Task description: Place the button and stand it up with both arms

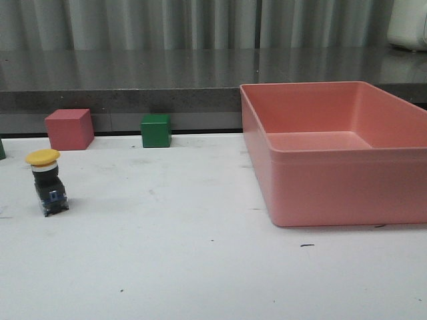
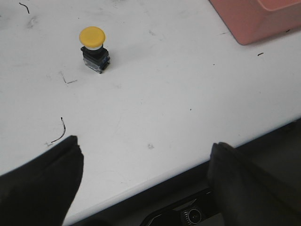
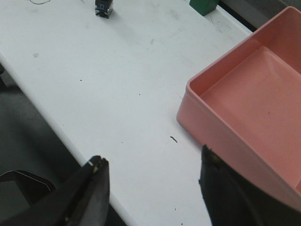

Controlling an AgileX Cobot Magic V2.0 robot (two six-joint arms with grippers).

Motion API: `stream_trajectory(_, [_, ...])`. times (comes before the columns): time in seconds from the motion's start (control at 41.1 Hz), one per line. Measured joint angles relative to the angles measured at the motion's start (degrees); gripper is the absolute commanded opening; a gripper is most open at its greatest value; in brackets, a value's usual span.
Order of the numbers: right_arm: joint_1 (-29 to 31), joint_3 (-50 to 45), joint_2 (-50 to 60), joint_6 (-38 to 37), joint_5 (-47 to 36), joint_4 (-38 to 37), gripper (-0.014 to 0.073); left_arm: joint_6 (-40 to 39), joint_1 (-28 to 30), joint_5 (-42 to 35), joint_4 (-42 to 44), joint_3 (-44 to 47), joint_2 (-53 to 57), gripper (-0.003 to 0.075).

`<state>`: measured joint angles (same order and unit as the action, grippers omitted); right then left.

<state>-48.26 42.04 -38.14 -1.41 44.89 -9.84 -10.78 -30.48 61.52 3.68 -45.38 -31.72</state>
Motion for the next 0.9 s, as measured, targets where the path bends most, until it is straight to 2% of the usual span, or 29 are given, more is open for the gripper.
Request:
stream_trajectory(0.413, [0.0, 0.0, 0.0, 0.0, 0.0, 0.0, 0.0448, 2.3, 0.0, 0.0, 0.0, 0.0, 0.0, 0.0531])
stream_trajectory(0.486, [0.0, 0.0, 0.0, 0.0, 0.0, 0.0, 0.0445, 2.5, 0.0, 0.0, 0.0, 0.0, 0.0, 0.0505])
stream_trajectory(0.535, [0.0, 0.0, 0.0, 0.0, 0.0, 0.0, 0.0432, 2.6, 0.0, 0.0, 0.0, 0.0, 0.0, 0.0459])
stream_trajectory(0.608, [0.0, 0.0, 0.0, 0.0, 0.0, 0.0, 0.0363, 2.7, 0.0, 0.0, 0.0, 0.0, 0.0, 0.0358])
stream_trajectory(0.778, [0.0, 0.0, 0.0, 0.0, 0.0, 0.0, 0.0074, 2.8, 0.0, 0.0, 0.0, 0.0, 0.0, 0.0088])
stream_trajectory(0.875, [0.0, 0.0, 0.0, 0.0, 0.0, 0.0, -0.0068, 2.8, 0.0, 0.0, 0.0, 0.0, 0.0, -0.0019])
stream_trajectory(0.9, [0.0, 0.0, 0.0, 0.0, 0.0, 0.0, -0.0071, 2.8, 0.0, 0.0, 0.0, 0.0, 0.0, -0.0019])
